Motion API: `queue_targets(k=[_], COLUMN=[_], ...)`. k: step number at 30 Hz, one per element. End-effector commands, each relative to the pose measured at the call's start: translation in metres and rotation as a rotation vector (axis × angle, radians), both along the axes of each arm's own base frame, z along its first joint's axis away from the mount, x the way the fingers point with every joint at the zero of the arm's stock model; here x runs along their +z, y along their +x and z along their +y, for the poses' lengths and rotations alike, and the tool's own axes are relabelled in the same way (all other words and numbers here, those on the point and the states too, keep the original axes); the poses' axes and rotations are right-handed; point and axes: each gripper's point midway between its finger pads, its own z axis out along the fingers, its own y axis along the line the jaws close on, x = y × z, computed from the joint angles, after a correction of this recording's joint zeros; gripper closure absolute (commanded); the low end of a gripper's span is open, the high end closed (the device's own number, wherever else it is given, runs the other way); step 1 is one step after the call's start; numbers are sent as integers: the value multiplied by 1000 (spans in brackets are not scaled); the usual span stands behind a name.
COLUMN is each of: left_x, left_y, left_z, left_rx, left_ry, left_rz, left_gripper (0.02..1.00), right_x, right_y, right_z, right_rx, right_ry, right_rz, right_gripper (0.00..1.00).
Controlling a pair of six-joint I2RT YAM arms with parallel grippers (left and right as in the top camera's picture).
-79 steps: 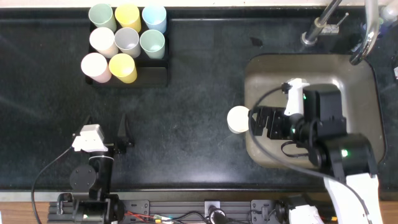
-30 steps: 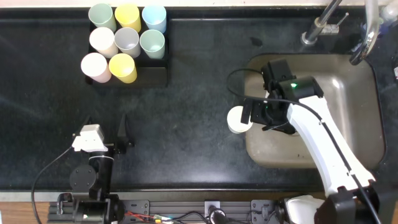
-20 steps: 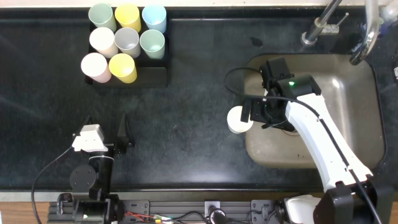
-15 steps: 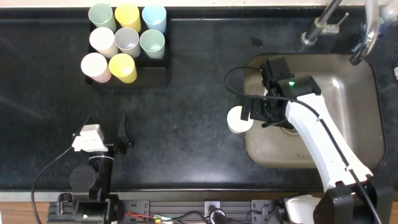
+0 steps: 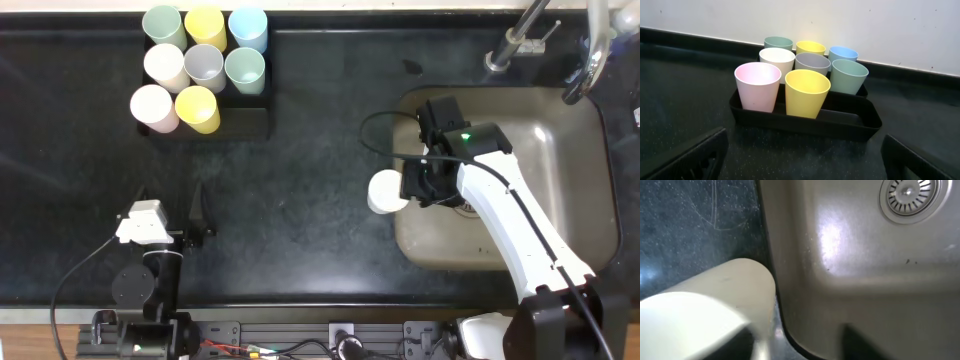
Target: Store Cups
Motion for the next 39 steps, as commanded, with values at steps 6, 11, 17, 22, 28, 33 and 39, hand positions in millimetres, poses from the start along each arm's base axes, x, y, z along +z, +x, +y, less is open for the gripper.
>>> queue_targets(k=[6, 11, 17, 22, 28, 33, 39], left_x=[1, 1, 1, 1, 1, 1, 1], left_y=[0, 0, 0, 0, 0, 0, 0], left_z=[-3, -3, -3, -3, -3, -3, -3], left_rx=[-17, -18, -17, -18, -18, -18, -17], left_ry=[14, 14, 14, 14, 14, 14, 14], left_rz=[-7, -7, -7, -7, -7, -7, -7], left_gripper=[18, 18, 20, 18, 20, 18, 18], right_x=[-1, 10, 61, 106, 138, 152, 158], right_y=[7, 12, 29, 40, 52, 66, 95], right_z=[4, 23, 57, 68, 90, 126, 160], right_rx=[5, 37, 95, 100, 133, 228, 305], right_ry=[10, 76, 141, 107, 47, -29, -105], right_rz=[-29, -50, -141, -235, -369, -412, -425], right_gripper=[958, 958, 956, 956, 956, 958, 956])
